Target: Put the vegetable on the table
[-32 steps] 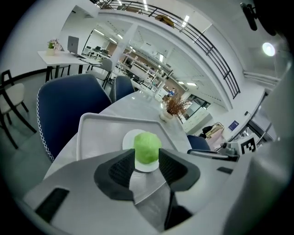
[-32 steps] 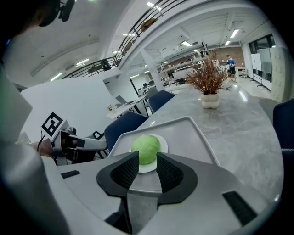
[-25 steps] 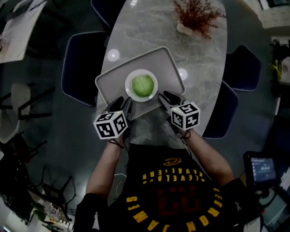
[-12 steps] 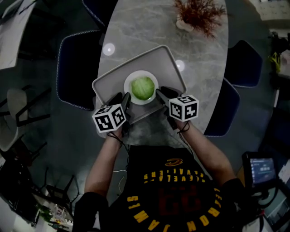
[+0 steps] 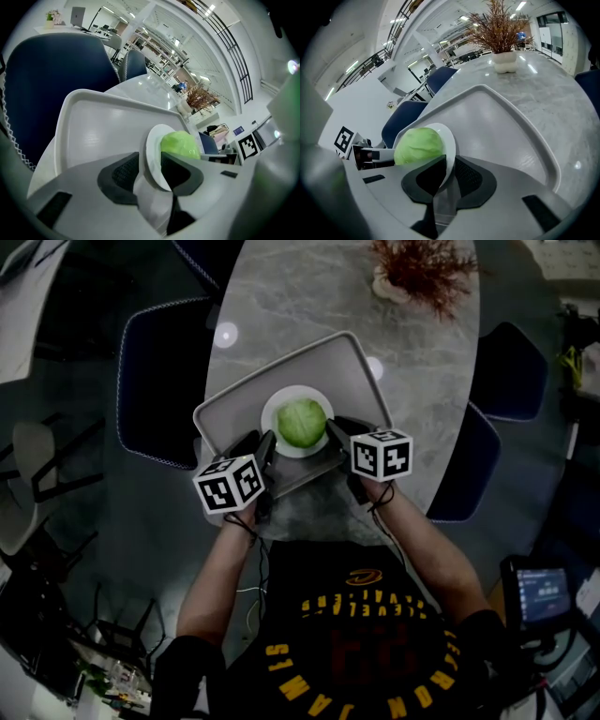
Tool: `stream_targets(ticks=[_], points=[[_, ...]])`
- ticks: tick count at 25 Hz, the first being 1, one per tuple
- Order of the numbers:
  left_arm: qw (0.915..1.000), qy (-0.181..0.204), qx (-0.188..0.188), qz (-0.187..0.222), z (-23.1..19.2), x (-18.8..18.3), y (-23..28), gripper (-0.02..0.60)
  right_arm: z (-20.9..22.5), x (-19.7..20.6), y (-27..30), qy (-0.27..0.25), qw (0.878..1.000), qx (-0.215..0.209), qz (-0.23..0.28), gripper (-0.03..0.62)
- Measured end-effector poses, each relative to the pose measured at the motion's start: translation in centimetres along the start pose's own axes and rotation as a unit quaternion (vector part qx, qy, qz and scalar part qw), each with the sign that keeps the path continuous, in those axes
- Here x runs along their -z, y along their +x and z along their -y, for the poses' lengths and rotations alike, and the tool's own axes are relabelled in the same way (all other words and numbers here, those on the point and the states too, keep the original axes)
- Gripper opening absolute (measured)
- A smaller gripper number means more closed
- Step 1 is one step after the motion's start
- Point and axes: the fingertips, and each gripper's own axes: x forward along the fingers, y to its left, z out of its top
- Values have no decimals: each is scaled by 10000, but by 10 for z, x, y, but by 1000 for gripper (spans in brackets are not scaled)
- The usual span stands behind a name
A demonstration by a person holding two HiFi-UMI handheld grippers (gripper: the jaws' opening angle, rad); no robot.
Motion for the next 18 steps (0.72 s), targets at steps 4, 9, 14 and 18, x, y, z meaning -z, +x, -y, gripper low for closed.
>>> stream_targets(ticks=[4, 9, 14, 18], points=[[10000, 35, -34, -52, -1, 0, 1, 137, -1, -1, 2, 235, 9997, -81, -19, 66], [9999, -35, -64, -85, -3, -1, 3, 121, -9, 5, 5, 703, 9972, -249, -20, 53], [9985, -542, -21, -36, -11, -1, 5, 52, -13, 7, 7, 712, 9973, -163, -29, 52], [9975, -704, -80, -34, -17, -1, 1, 49, -20, 8, 6, 553, 9979, -331, -41, 48]])
